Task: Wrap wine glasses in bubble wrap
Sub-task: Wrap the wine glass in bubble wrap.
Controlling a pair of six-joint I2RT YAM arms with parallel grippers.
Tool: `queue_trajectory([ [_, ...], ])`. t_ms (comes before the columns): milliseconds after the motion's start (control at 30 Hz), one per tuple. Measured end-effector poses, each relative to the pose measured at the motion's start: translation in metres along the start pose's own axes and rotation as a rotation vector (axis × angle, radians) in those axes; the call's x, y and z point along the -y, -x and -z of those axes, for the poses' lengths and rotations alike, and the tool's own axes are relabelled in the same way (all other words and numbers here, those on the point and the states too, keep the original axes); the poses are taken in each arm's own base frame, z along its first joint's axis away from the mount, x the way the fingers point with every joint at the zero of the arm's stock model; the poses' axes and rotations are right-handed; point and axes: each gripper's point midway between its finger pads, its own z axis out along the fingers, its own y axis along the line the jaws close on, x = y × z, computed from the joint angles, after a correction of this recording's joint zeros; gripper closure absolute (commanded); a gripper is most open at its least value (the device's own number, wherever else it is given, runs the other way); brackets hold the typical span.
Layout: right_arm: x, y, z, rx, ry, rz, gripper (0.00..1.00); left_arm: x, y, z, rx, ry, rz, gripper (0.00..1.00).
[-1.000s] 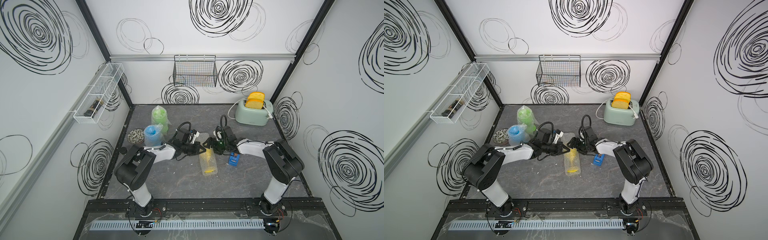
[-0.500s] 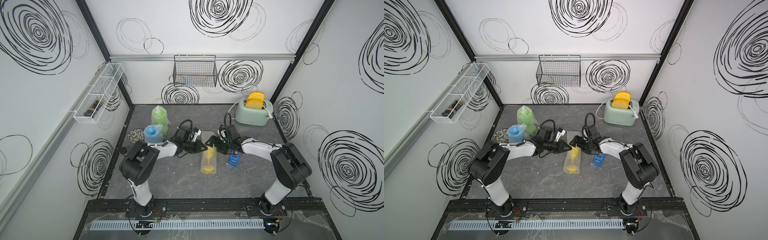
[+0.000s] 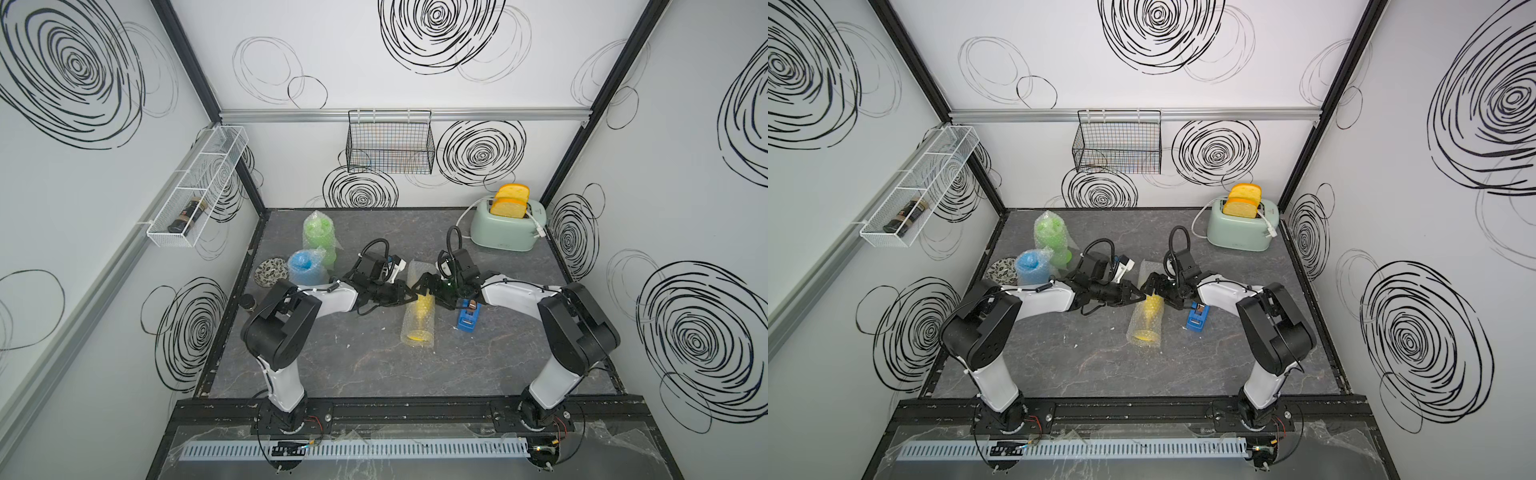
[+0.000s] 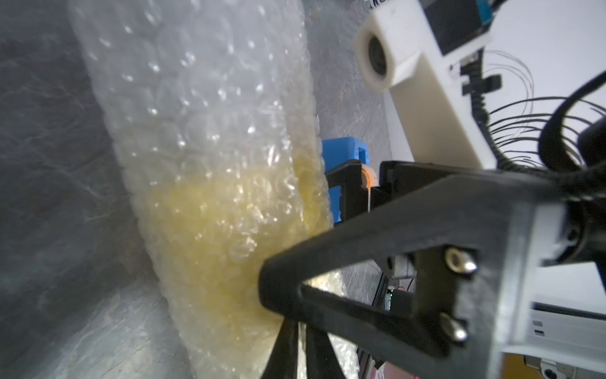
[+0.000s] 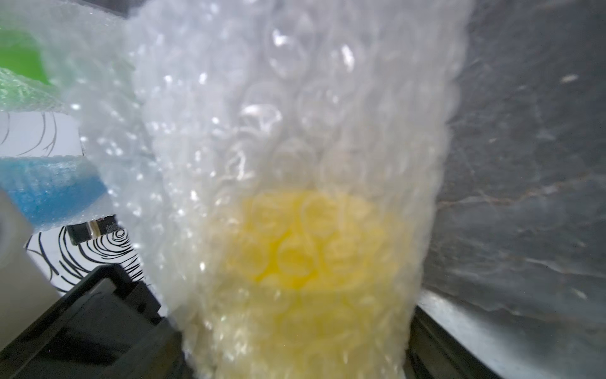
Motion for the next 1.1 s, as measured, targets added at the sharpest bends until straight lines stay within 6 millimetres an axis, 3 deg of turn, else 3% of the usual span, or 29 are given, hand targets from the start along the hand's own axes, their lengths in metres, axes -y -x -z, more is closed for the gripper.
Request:
queue_trajectory([
  [167,0.0,0.002,0.0,-0.001,0.004,-0.006,0.31,0.003,0.0,-0.001,-0.004,-0.001,-0.013,0.76],
  [367,0.001,0.002,0.001,-0.005,0.045,-0.008,0.32,0.011,-0.002,0.006,-0.004,0.011,-0.034,0.52],
  [567,0.001,0.001,0.001,-0.011,0.086,-0.004,0.31,0.021,0.001,0.034,0.053,0.021,-0.058,0.3],
  [800,-0.001,-0.002,0.002,-0.025,0.105,0.001,0.31,-0.016,0.025,0.053,0.126,0.084,0.012,0.18],
  [933,-0.001,-0.004,0.001,-0.029,0.111,0.001,0.31,-0.038,0.017,0.039,0.081,0.113,0.051,0.13],
  [1100,0.0,-0.003,0.003,-0.031,0.122,-0.004,0.31,-0.045,0.0,0.023,0.013,0.107,0.07,0.08],
])
